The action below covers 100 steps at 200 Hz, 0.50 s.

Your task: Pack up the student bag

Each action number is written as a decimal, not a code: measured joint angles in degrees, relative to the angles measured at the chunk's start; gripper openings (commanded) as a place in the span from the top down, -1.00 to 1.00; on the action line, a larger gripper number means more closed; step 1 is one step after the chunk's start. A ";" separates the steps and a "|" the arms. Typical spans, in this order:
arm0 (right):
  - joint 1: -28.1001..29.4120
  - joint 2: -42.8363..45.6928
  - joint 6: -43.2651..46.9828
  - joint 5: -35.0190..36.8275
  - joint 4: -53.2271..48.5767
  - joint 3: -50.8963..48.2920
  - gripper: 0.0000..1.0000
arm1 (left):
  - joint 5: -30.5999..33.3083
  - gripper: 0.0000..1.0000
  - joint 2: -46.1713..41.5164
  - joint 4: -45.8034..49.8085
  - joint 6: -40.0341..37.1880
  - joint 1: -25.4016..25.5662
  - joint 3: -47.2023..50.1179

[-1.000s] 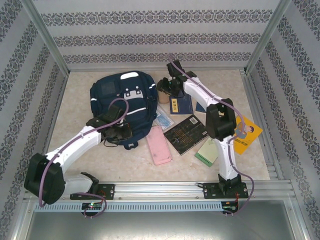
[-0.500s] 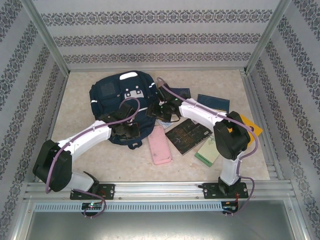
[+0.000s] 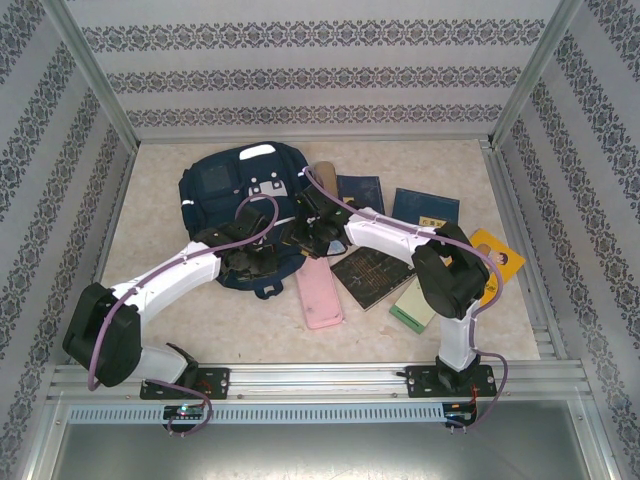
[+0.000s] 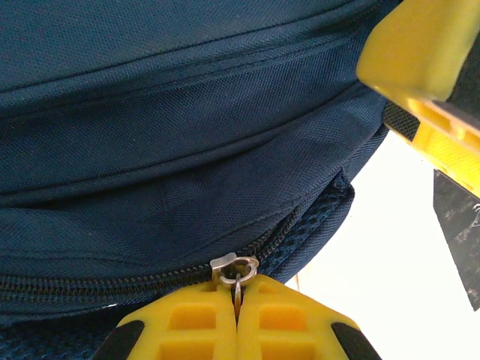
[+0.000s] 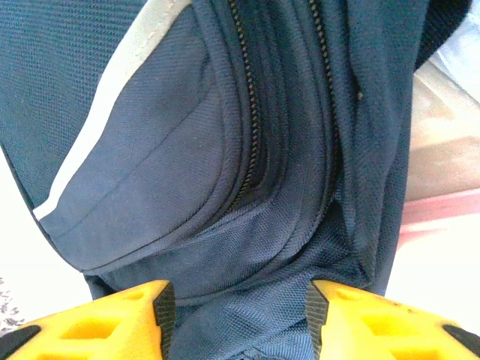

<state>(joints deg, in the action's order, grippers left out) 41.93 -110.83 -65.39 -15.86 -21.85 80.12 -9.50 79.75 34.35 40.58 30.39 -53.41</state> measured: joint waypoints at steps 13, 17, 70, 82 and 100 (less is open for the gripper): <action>0.35 0.09 -0.57 0.39 0.04 -0.17 -0.12 | 0.33 1.00 0.00 0.11 0.00 0.00 0.00; 0.35 0.15 -0.66 0.50 0.04 -0.28 -0.12 | 0.46 1.00 0.00 0.15 0.00 0.00 0.00; 0.70 1.70 -2.93 1.42 -0.39 -3.69 -0.11 | 0.74 1.00 -0.04 0.33 0.00 0.04 0.00; 0.70 1.44 -3.39 1.38 -0.15 -3.76 -0.09 | 0.74 1.00 -0.15 0.33 -0.02 0.04 0.00; 0.70 0.83 -3.48 1.36 0.17 -3.19 -0.01 | 0.74 1.00 -0.35 0.33 -0.02 0.04 0.02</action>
<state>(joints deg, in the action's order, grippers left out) 42.63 -110.00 -68.86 -14.50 -21.67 76.93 -8.75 79.40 34.68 40.56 30.44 -53.39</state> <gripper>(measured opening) 0.536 0.062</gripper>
